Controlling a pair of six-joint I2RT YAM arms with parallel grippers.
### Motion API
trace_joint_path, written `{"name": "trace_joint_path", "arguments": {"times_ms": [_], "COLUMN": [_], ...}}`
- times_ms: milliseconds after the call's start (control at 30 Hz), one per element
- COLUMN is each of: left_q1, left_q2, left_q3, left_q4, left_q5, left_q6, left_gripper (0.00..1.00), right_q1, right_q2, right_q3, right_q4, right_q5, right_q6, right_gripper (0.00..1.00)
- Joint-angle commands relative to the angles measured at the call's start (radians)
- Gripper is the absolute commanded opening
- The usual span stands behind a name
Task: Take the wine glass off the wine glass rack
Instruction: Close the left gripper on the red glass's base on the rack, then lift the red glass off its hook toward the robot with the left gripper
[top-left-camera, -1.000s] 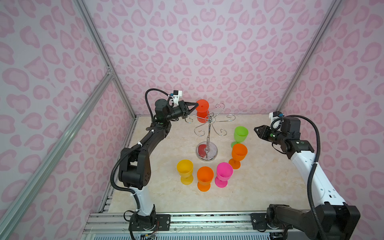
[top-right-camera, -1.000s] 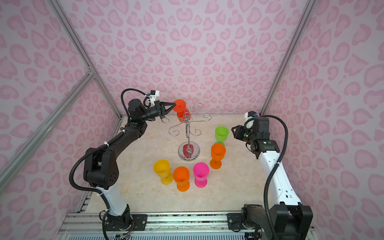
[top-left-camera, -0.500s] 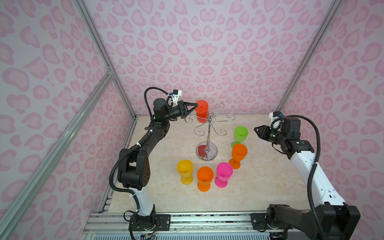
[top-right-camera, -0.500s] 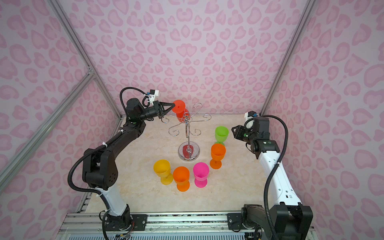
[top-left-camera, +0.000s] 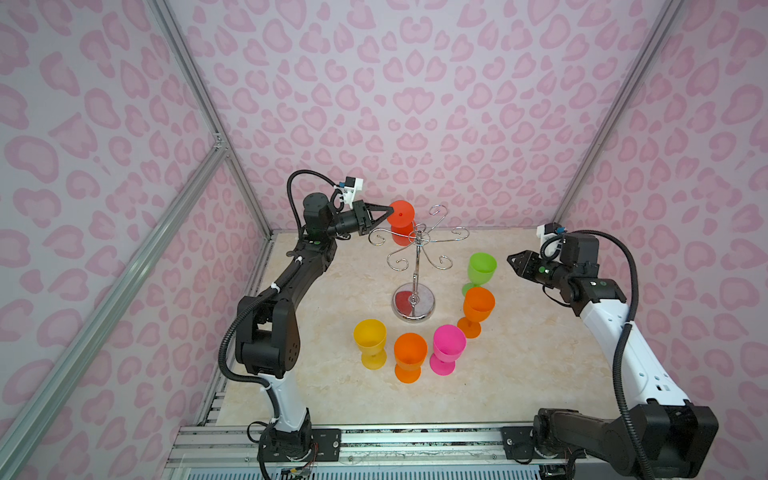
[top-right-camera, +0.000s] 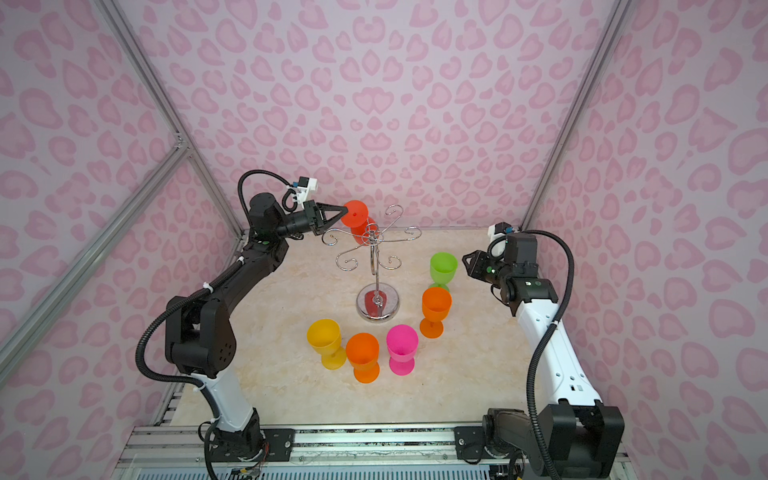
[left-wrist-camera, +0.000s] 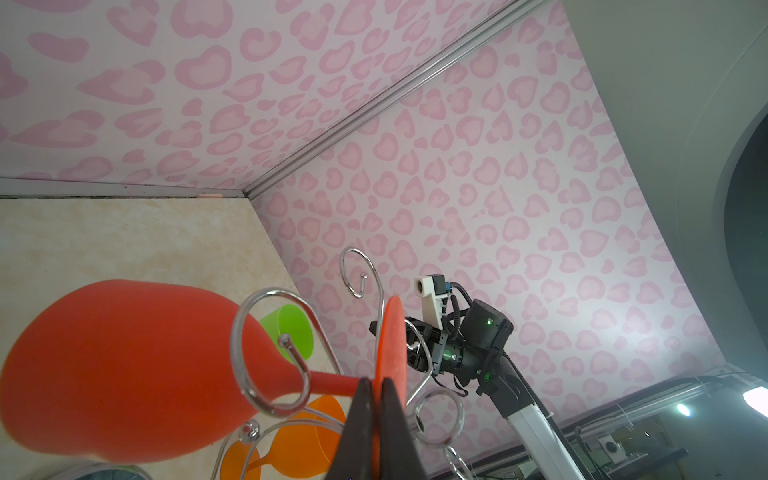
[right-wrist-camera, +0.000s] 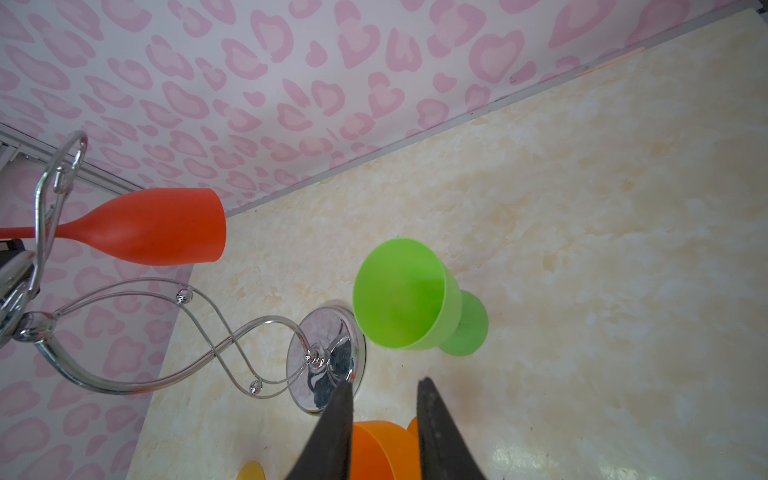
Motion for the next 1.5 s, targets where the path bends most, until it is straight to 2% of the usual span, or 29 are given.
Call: {"name": "trace_joint_path", "arguments": {"times_ms": [0, 700, 933, 1200, 1333, 1467], "left_q1": [0.011, 0.062, 0.119, 0.214, 0.231, 0.231], "left_q2": [0.004, -0.076, -0.130, -0.260, -0.355, -0.461], "left_q3": [0.010, -0.057, -0.113, -0.197, -0.241, -0.241], "left_q4": [0.015, 0.003, 0.004, 0.001, -0.012, -0.018], "left_q5": [0.005, 0.042, 0.035, -0.015, -0.058, -0.107], "left_q6": [0.029, 0.057, 0.061, 0.072, 0.085, 0.089], "left_gripper": [0.02, 0.02, 0.02, 0.02, 0.02, 0.02], "right_q1": [0.000, 0.000, 0.000, 0.000, 0.000, 0.000], "right_q2": [0.005, 0.007, -0.002, -0.033, -0.071, -0.121], "right_q3": [0.008, -0.001, -0.005, -0.023, -0.049, -0.080], "right_q4": [0.017, 0.024, 0.024, 0.060, 0.119, 0.201], "right_q5": [-0.005, -0.012, -0.010, -0.012, -0.015, -0.020], "right_q6": [0.000, 0.002, 0.001, 0.013, 0.033, 0.074], "right_gripper": [0.28, 0.28, 0.28, 0.28, 0.28, 0.35]}}
